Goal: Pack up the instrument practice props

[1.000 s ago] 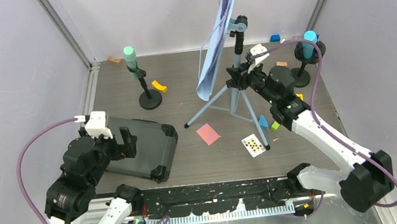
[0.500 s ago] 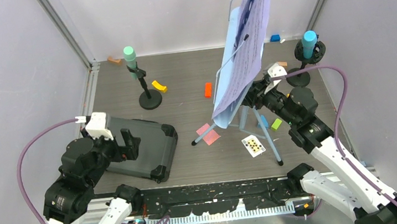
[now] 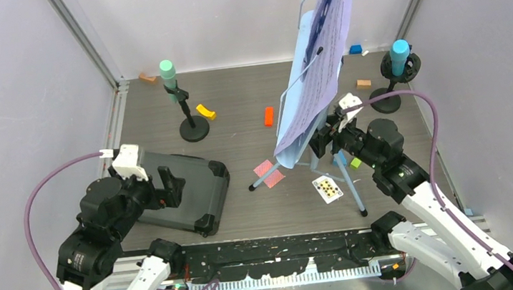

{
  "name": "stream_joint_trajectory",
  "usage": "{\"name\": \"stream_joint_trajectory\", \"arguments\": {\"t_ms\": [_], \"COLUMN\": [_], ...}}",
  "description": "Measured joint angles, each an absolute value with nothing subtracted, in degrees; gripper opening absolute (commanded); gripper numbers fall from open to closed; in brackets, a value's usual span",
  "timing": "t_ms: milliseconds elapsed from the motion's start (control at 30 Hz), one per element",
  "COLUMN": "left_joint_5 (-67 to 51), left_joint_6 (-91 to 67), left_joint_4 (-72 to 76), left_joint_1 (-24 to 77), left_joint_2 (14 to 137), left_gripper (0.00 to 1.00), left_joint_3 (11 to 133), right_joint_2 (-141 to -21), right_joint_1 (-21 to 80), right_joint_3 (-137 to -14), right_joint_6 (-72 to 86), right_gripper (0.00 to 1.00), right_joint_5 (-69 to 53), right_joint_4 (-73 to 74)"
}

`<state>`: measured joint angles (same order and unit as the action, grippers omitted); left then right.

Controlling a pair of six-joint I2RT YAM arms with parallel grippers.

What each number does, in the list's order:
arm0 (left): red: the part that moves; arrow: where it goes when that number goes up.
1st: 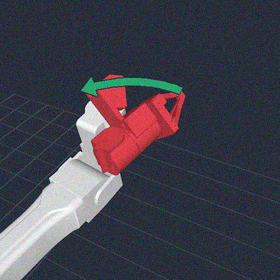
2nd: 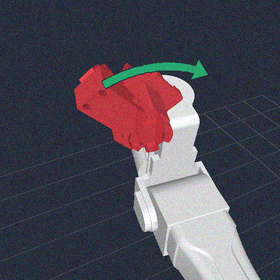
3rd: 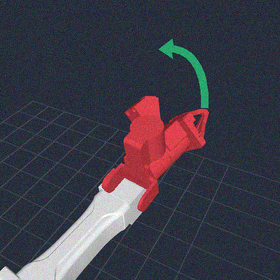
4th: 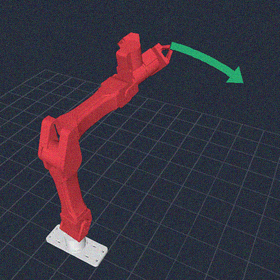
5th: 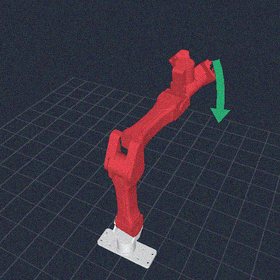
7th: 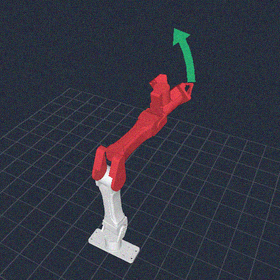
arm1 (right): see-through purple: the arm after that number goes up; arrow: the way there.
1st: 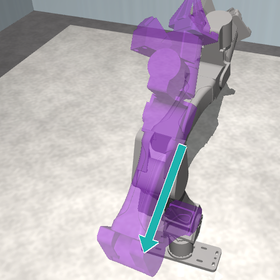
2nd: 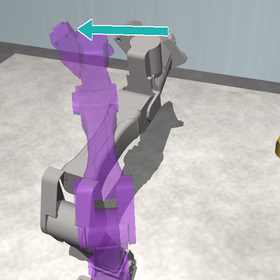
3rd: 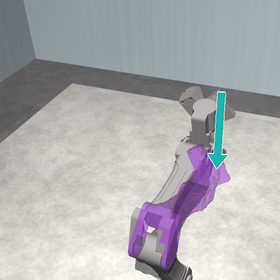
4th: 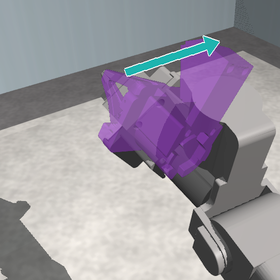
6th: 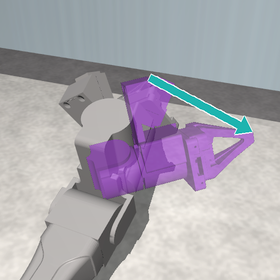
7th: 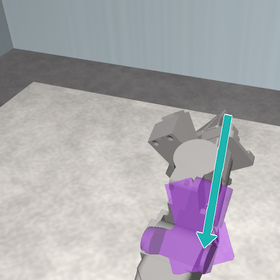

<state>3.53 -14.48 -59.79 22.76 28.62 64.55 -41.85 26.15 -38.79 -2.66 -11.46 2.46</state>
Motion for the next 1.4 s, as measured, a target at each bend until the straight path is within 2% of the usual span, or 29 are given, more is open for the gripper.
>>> {"name": "stream_joint_trajectory", "arguments": {"t_ms": [467,833,1100,1400], "left_joint_5": [2.2,-4.8,-7.4,-8.0], "left_joint_6": [-15.7,-18.2,-20.9,-22.0], "left_joint_4": [-58.5,-53.0,-49.4,-49.1], "left_joint_1": [22.8,22.8,22.8,22.8], "left_joint_2": [28.8,32.7,33.1,32.0], "left_gripper": [0.95,0.95,0.95,0.95], "left_joint_3": [64.6,64.6,63.6,62.4], "right_joint_2": [-33.1,-28.4,-27.3,-29.8], "right_joint_1": [26.2,26.2,26.2,28.7], "right_joint_3": [-38.8,-41.2,-41.4,-41.6], "right_joint_6": [1.5,9.4,22.0,28.7], "right_gripper": [0.88,0.86,0.84,0.88], "right_joint_5": [-6.7,-3.7,3.6,14.8], "right_joint_4": [5.6,8.4,6.4,9.1]}}
